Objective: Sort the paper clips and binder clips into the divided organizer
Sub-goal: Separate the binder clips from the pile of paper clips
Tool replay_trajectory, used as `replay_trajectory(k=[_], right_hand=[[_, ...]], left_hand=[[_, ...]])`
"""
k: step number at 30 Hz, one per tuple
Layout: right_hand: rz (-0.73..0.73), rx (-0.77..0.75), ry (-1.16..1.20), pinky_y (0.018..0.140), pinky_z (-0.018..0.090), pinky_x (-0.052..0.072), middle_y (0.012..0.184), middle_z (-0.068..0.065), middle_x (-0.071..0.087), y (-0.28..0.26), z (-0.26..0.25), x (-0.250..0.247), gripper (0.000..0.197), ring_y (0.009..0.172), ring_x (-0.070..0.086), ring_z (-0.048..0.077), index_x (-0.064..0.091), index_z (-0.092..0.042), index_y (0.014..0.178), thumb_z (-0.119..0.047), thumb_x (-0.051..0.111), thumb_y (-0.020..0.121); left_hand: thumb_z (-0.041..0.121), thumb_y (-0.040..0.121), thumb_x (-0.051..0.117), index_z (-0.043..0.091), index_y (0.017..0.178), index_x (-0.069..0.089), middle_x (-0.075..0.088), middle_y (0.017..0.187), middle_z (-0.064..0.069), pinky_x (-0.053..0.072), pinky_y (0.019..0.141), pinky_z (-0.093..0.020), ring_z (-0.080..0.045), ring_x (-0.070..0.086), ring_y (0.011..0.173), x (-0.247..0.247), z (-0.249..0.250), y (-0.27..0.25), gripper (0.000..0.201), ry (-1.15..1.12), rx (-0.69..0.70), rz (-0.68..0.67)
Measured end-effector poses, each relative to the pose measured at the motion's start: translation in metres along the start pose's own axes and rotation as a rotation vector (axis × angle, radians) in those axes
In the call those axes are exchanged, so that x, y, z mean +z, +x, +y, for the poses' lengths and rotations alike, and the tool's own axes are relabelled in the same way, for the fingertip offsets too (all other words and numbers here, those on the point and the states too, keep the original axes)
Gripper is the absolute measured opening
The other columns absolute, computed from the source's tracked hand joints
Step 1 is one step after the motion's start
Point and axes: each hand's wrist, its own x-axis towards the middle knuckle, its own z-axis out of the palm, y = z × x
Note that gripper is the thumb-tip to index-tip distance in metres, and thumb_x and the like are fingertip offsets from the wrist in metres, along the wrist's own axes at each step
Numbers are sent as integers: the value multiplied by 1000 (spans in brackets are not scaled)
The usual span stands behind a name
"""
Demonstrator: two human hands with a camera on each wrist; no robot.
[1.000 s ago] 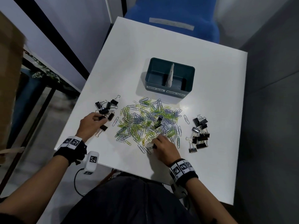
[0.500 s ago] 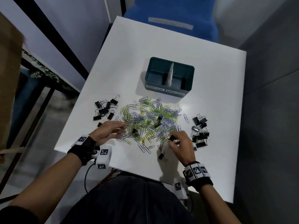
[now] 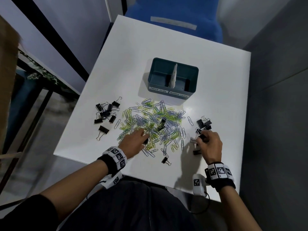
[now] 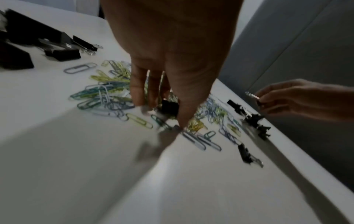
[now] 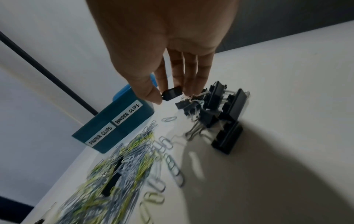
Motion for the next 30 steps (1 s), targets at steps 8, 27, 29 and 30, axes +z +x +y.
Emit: replay_trajectory(k=[8,27,29,30], right_hand=[[4,93,-153,82,36,43,104,18,56,18,7,3,31,101,52,36,65,-10,108,-11,69,77],[-366,-467,-365,66,39,57,114,15,55,27,-96,90,49,99,55,31,60,-12,117,10,64,74],[-383,-498,-405,67,40,58,114,14,53,29,-98,94,54,100,54,32,60,-15,118,10,67,70],[-391,-520,-410,69,41,58,113,13,53,30,-99,95,54,100,53,32,60,-16,117,10,67,70]], left_hand=[[7,81,69,15,99,63,55,84,-4,50,46,-31,-22,54,72,-22,4,8,21,3,103,161],[15,79,66,24,76,54,64,84,3,48,69,-35,-23,59,75,-56,-105,-48,16,-516,-666,268],[9,79,64,21,78,55,64,86,-3,46,71,-37,-27,57,79,-50,-120,-58,15,-573,-749,291],[8,80,63,19,79,56,64,86,-6,46,72,-37,-27,57,80,-47,-125,-60,14,-601,-778,290]])
